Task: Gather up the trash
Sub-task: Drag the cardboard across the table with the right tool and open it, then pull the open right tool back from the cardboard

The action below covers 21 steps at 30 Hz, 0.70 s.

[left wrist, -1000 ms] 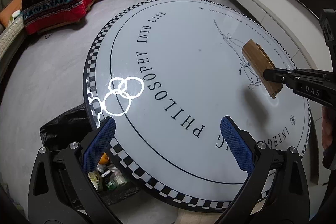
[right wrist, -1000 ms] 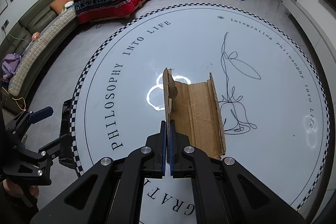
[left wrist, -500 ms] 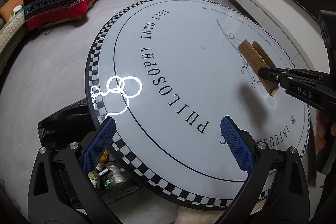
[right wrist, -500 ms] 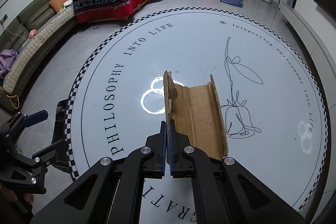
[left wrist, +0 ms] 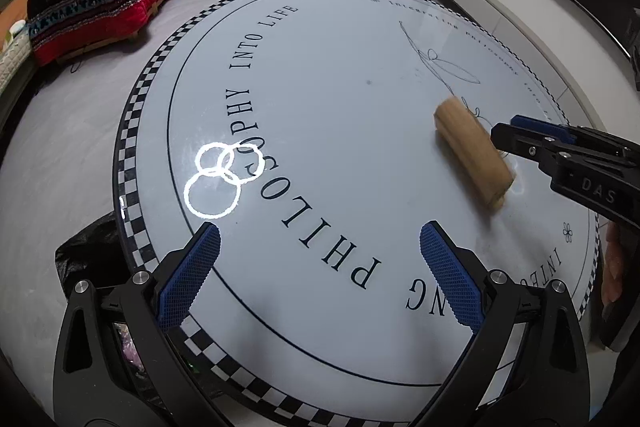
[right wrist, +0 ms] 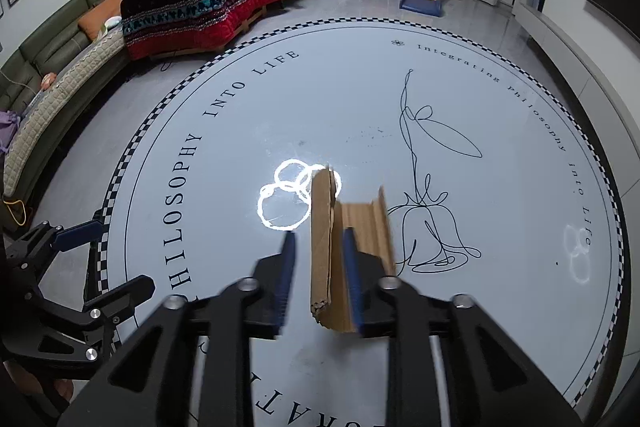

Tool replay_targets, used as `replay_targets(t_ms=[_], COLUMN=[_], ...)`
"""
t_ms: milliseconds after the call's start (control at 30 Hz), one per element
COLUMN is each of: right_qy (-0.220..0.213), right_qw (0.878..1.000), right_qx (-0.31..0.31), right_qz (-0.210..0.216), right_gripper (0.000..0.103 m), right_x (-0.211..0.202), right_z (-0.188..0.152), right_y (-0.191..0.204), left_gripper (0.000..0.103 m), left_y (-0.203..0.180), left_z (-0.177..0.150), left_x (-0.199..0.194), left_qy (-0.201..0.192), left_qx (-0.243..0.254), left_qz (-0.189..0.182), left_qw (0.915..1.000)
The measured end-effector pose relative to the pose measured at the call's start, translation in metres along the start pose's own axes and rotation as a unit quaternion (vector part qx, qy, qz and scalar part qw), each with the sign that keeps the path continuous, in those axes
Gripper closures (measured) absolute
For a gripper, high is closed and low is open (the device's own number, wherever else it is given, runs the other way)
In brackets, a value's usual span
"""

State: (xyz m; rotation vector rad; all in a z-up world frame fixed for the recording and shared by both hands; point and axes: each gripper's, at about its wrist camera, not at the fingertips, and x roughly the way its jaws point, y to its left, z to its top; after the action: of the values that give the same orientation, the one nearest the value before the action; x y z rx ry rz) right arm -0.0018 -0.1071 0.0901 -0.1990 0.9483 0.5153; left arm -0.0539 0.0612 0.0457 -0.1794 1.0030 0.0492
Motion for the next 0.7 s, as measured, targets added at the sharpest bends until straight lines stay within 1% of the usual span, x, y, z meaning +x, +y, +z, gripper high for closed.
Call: replay_targets(t_ms=[33,233,367,433,600,700], right_qy=[-0.006,-0.003,-0.022,-0.034,-0.057,-0.062], right_qw=[1.000,1.000,0.999,0.999,0.997,0.995], right_qx=[0.000,0.012,0.023,0.031,0.051,0.067], right_qz=[-0.002,-0.002,-0.012,-0.017,-0.024,-0.031], right_gripper=[0.049,0.049,0.049,0.045,0.044,0.043], right_x=[-0.002,-0.001,-0.002,-0.004,-0.007,-0.004], right_z=[-0.002,-0.018,-0.034,-0.043,-0.058,-0.060], right_y=[-0.002,-0.012,-0.022,-0.028,-0.047,-0.061], left_gripper=[0.006,0.006,0.006,0.006,0.006,0.006], left_y=[-0.002,-0.016,-0.022,-0.025,-0.032,-0.034], left_z=[0.000,-0.001,-0.003,-0.004,-0.004,-0.001], left_x=[0.002,0.013,0.019,0.023,0.030,0.035], left_qy=[0.002,0.006,0.003,-0.001,-0.011,-0.019], left_qx=[0.003,0.017,0.020,0.022,0.022,0.024], left_qz=[-0.002,-0.005,-0.002,0.002,0.013,0.027], left_qw=[1.0000,0.9998,0.9998,0.9998,0.9996,0.9992])
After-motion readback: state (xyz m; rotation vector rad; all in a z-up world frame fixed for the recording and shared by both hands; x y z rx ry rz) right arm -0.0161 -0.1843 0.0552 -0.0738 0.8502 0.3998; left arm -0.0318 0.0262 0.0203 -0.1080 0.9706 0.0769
